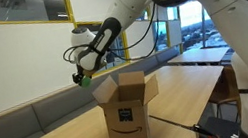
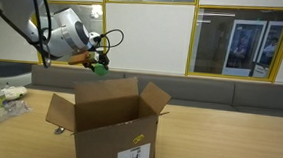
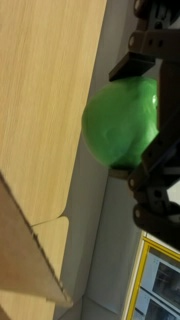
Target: Pick up the masking tape, the green object and the shifting spanner from the table and put them in the carton box, then push the box to the left
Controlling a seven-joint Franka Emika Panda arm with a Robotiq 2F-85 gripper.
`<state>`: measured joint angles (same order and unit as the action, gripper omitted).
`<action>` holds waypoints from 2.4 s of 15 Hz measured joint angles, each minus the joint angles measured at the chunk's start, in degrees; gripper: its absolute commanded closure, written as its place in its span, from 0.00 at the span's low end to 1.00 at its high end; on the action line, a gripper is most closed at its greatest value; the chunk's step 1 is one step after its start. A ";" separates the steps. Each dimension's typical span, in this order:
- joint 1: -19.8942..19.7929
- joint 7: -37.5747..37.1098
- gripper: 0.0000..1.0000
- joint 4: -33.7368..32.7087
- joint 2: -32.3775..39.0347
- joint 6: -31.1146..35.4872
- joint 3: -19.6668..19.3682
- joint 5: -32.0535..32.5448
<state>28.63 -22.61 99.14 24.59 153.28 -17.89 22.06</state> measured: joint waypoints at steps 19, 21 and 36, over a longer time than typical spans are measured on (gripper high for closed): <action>-22.49 0.39 0.40 31.57 -21.69 -4.23 13.39 4.19; -23.45 3.10 0.40 33.08 -20.59 -3.10 13.75 0.94; -26.54 19.52 0.00 24.13 1.07 0.67 17.42 -18.54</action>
<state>2.09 -3.09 123.28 25.66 153.95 -0.46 3.52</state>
